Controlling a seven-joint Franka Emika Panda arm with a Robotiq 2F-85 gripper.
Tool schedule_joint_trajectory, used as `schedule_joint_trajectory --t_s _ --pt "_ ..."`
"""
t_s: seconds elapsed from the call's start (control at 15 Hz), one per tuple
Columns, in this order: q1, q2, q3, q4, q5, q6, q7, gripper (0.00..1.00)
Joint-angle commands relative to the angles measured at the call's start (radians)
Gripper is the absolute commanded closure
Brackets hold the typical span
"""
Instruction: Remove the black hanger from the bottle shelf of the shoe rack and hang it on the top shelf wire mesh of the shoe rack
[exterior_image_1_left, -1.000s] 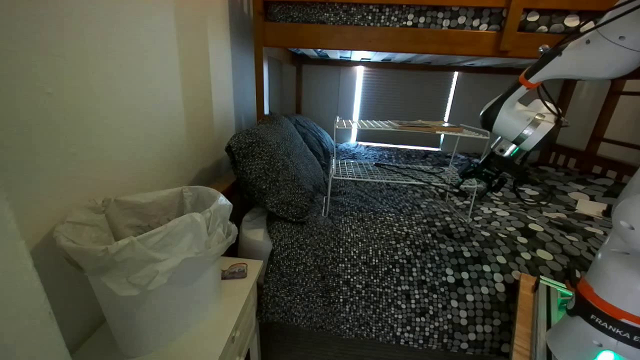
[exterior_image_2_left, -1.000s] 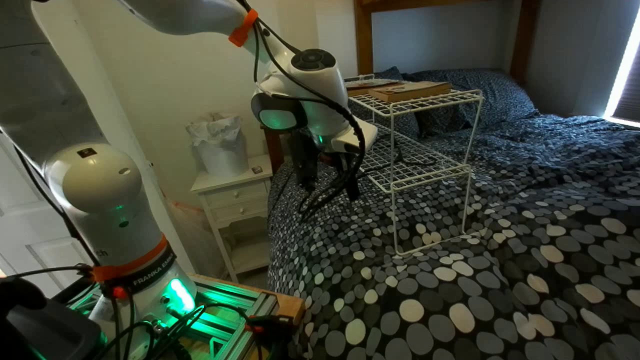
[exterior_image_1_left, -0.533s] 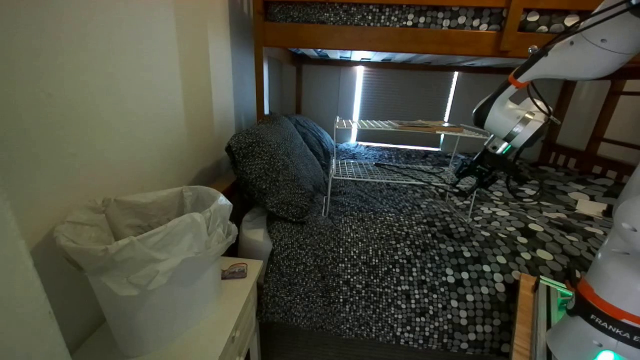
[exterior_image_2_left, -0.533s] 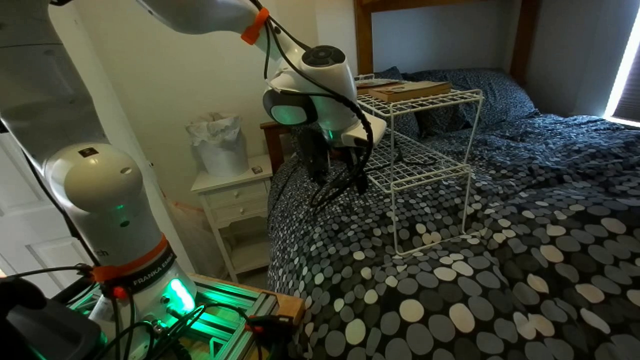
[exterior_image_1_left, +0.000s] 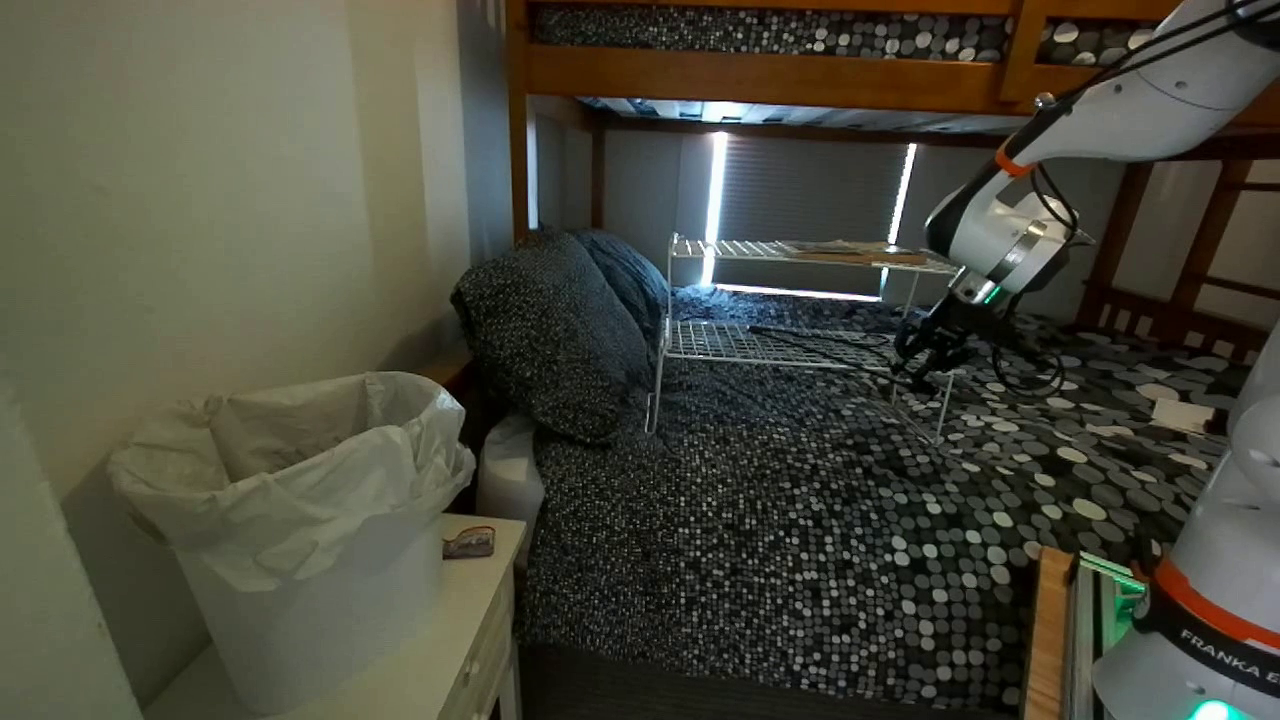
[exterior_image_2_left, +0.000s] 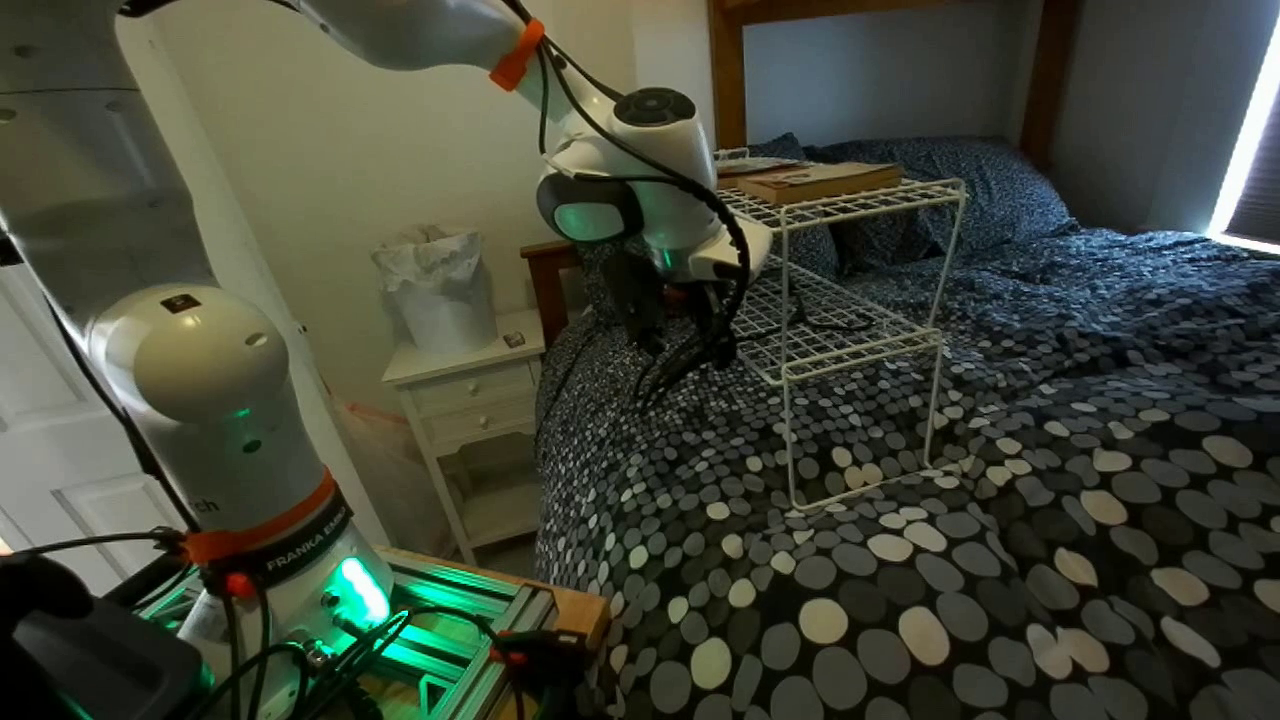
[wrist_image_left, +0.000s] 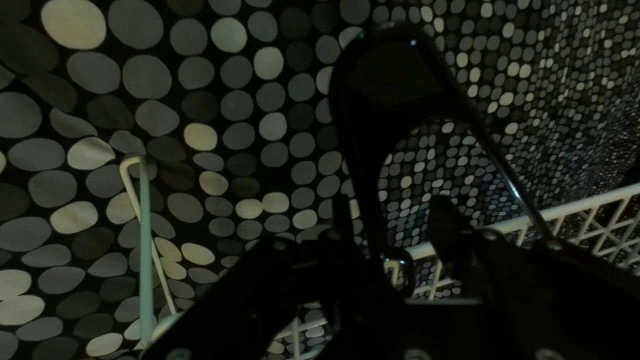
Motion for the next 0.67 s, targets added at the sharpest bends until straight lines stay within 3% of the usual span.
schedule_joint_trajectory --t_s 0.0,0.07,0.2,0.6 --pt "-0.001 0.021 0.000 0.016 -0.008 -0.026 0.011 0.82" --pt "-0.001 0.021 0.000 0.015 -0.011 -0.025 0.012 0.83" --pt "-0.002 0.023 0.000 0.012 -0.020 -0.020 0.019 0.99" --pt "-0.002 -0.014 0.000 -0.021 -0.087 0.007 0.064 0.97"
